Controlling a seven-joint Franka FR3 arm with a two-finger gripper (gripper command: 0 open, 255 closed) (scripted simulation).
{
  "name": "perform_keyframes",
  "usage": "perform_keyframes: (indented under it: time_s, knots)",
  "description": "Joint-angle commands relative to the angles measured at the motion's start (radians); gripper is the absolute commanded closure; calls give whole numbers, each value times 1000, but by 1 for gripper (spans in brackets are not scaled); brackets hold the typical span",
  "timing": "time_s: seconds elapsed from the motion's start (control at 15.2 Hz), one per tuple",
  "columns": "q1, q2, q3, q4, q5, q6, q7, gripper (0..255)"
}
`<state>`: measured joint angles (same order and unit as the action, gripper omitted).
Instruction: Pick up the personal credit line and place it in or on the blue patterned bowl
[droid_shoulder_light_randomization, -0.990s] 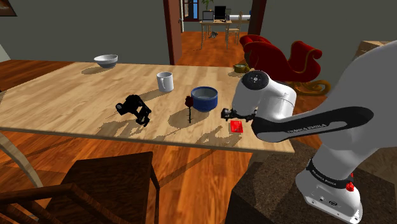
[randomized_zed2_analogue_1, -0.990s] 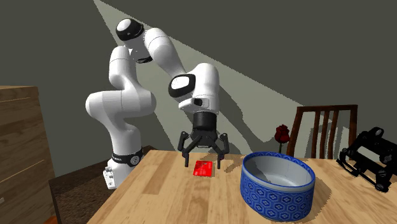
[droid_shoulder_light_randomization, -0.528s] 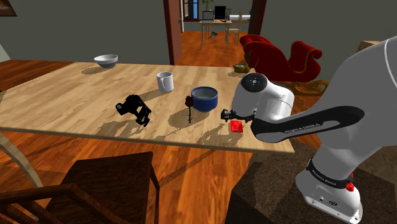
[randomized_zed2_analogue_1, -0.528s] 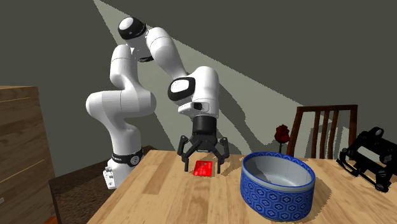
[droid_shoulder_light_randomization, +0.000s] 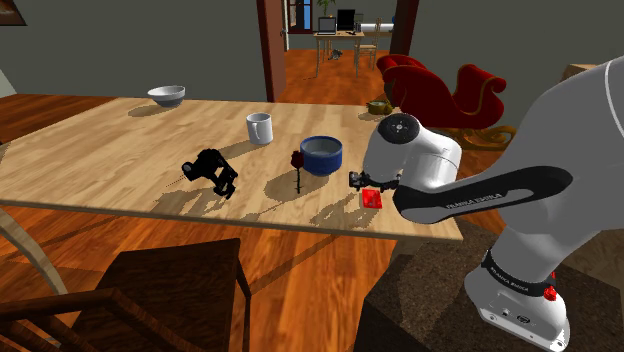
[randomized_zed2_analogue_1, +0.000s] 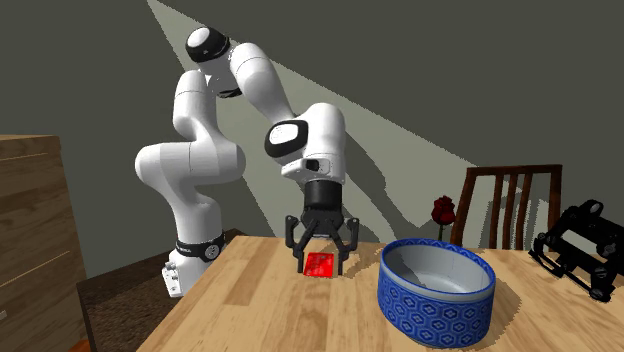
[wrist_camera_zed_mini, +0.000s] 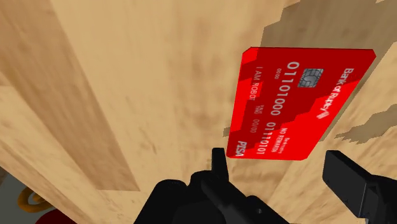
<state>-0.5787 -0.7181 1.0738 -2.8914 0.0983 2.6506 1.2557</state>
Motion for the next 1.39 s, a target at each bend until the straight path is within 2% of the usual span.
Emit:
perform_keyframes:
  time_s: [0.0,0.2,0.73,1.32]
  knots:
    - [-2,6,4,-3,1,-1,1,255]
    - [3,3,-1,-8,2,0,-1,255]
    - [89,-79,-128,29,12,-136,-75,255]
    - [134,-153,-232,90,5,-275,-142,255]
